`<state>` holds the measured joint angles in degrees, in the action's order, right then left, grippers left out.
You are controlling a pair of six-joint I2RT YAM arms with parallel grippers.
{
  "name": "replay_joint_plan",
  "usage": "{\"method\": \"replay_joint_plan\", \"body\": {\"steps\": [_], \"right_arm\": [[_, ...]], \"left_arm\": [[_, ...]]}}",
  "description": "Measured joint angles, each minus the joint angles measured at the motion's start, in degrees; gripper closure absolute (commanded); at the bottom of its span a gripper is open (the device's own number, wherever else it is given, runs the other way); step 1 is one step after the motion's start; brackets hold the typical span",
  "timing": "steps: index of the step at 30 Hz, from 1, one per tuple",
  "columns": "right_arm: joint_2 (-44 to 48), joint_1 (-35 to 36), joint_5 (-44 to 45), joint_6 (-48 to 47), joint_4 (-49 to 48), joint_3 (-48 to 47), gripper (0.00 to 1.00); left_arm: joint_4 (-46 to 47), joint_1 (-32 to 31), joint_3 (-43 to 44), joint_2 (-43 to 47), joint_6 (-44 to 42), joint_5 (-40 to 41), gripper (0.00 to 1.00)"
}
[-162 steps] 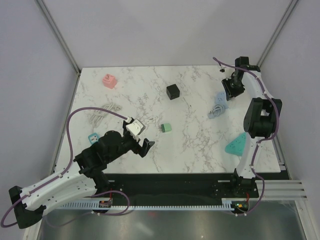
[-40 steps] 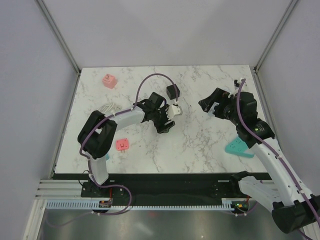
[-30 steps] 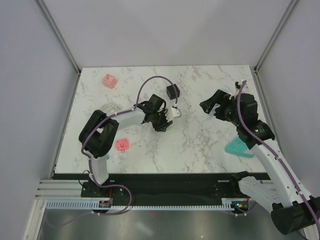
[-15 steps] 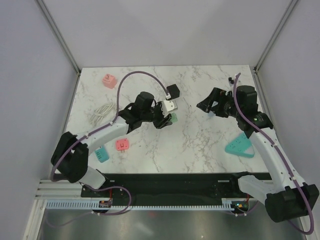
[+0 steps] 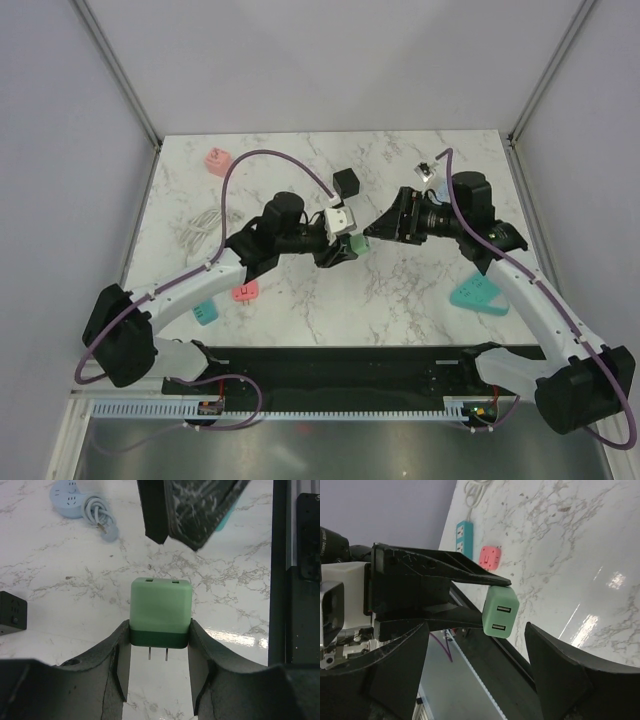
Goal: Insert the plug
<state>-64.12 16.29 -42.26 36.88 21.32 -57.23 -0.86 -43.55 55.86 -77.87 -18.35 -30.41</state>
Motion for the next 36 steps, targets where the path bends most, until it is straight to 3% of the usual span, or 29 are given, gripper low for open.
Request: {"method": "replay_joint_plan", "body": {"steps": [8,11,14,16,17,18,19,21,22,29,36], "right_arm": [[-0.74,5.95,1.95,1.03,0.39,0.00,0.21],[-1.64,7.04,3.54,0.79,0.55,-0.07,0.29],[-3.74,7.82,3.23,0.96,0.63,-0.92,0.48],[-5.07,8.81,2.97,0.79,0.66,-2.21,0.69],[-5.42,9.22,3.08,1.11,0.98,-2.86,0.79],[-5.64,9.35,3.58,1.99,1.33,-3.17,1.00],[-5.84,9.29,3.96,2.91,1.66,-3.37,1.00],[-5.95,9.29,4.66,3.76,2.03,-3.56,1.00],[-6.05,9.42,4.94,3.45,1.99,-3.72,1.00],[-16.04,8.35,18.01,1.68,9.51,-17.27,1.00],[-32.59,-2.84,40.30,1.49,14.21,-31.56,1.00]], "left_arm": [[0.28,-0.57,0.00,4.37,1.73,-1.20,0.98],[0.79,-0.72,0.00,5.38,2.49,-2.08,0.98],[0.20,-0.94,-0.04,5.60,2.75,-1.73,0.98],[-0.04,-0.87,-0.31,5.60,2.95,-1.29,0.97],[-0.09,-0.87,-0.39,5.60,2.99,-0.79,0.90],[0.15,-0.87,-0.44,5.60,2.97,-0.37,0.81],[0.31,-0.92,-0.44,5.60,2.99,0.39,0.56],[0.31,-0.98,-0.44,5.60,3.45,1.16,0.28],[0.57,-1.11,-0.44,5.60,4.13,1.66,0.02],[0.87,-1.40,-0.70,7.37,12.22,9.60,0.00],[-3.52,-1.60,-2.93,15.50,22.60,15.65,0.00]]}}
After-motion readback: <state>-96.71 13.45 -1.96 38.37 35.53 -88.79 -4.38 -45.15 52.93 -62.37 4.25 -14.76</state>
